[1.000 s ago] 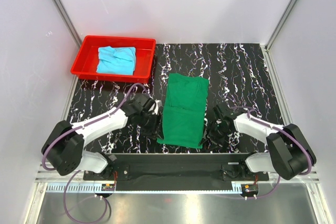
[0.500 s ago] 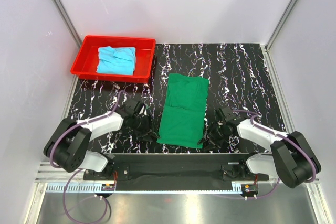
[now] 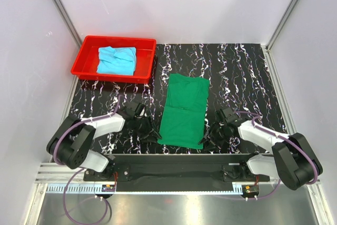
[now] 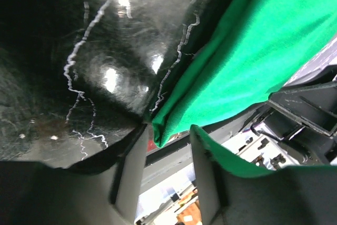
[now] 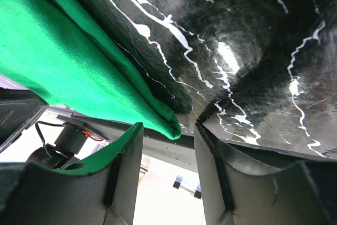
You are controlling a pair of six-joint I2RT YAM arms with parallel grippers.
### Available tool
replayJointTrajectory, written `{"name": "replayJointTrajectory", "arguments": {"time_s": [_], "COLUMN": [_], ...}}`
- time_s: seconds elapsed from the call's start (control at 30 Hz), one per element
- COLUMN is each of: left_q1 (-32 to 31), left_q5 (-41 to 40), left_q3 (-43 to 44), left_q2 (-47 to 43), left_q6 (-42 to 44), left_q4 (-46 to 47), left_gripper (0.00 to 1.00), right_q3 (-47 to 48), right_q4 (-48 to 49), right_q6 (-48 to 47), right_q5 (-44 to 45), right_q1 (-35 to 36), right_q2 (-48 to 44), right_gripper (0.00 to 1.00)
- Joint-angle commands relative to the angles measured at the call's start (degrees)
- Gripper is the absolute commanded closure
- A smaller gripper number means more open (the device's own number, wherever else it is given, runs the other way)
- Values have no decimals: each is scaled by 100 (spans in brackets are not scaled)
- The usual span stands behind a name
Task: Fold and stack the t-shirts
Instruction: Fold the tshirt
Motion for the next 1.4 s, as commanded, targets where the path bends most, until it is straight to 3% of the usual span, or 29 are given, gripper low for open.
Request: {"name": "replayJointTrajectory", "arguments": {"time_s": [0.0,0.13,0.3,0.57,0.7,0.8,0.93,0.97,1.2,1.37], "left_q1": [0,0,0,0,0,0,0,0,-140,-816], "left_q5": [-632,-579,-561,-509,-473,-473,-526,-552,-947,-1238], "left_q3": [-220,-246,-185,-211,-202,-184,-167,-167,-123,-175], "left_q2": [321,453,471,462,436,401,366,331,-266,-978], "left_q6": [-38,-134,-108,-64,-64,-38,59,94,463,192], "left_q4": [-289,-175,-139,-78,-60,-78,-104,-95,-604,-956], "left_gripper": [58,62,74,99,100,100,100,100,100,100], "right_q3": [27,10,-60,-219,-210,-280,-333,-324,54,-157], "right_q4": [-94,-59,98,327,363,520,705,723,-189,-595], "right_q6": [111,146,251,383,366,392,322,278,-126,-83], "right_q5": [190,216,216,558,752,831,832,823,885,603], "right_q1": [0,8,79,88,96,88,96,114,263,333], "right_q2": [-17,71,133,159,255,317,431,432,-120,-798], "right_gripper": [50,50,50,52,55,64,86,99,100,100]}}
